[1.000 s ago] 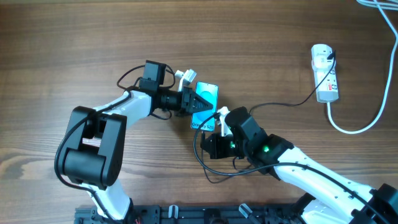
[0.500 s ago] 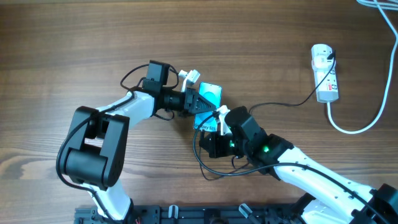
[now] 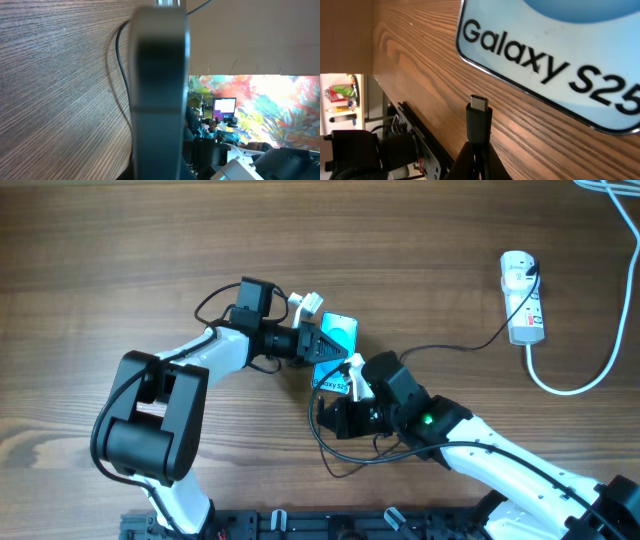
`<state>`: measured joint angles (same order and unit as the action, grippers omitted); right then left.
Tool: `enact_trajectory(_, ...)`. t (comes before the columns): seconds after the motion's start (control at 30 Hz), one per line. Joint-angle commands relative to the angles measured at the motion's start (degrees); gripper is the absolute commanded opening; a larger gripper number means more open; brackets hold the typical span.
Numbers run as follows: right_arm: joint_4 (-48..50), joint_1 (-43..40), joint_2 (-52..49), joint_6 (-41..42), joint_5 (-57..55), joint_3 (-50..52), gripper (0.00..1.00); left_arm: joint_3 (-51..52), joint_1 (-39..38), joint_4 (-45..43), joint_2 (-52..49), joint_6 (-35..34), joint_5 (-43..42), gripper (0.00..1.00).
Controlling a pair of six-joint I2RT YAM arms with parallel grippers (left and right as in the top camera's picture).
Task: Plug charger to phone and switch on socket
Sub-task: 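Align the plug under the phone and push it into the port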
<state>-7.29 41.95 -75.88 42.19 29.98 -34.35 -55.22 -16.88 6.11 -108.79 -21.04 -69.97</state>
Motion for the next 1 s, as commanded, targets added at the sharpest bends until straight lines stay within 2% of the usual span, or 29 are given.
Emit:
enact_trajectory(0.0,-1.9,-0.2,-0.3,1.7,-4.4,-1.1,0.04,-0.1,-0.5,-0.3,-0.2,0.9,-1.6,0.06)
enact_trajectory(0.1,-3.1,-0.2,-0.3,1.7,-6.2,-1.1,0.05,-0.1,-0.5,-0.3,-0.2,0.9,-1.3,0.04)
enact_trajectory(0.8,-0.9,-1.7,-0.3,1.5,-7.0,-1.1,0.04,-0.1,-0.5,-0.1,-0.2,0.9,-0.9,0.04)
enact_trajectory(0.97,-0.8,-2.3,-0.3,4.7,-6.9,-1.1,0.04,-0.1,-0.5,-0.1,-0.2,0.9,-0.9,0.04)
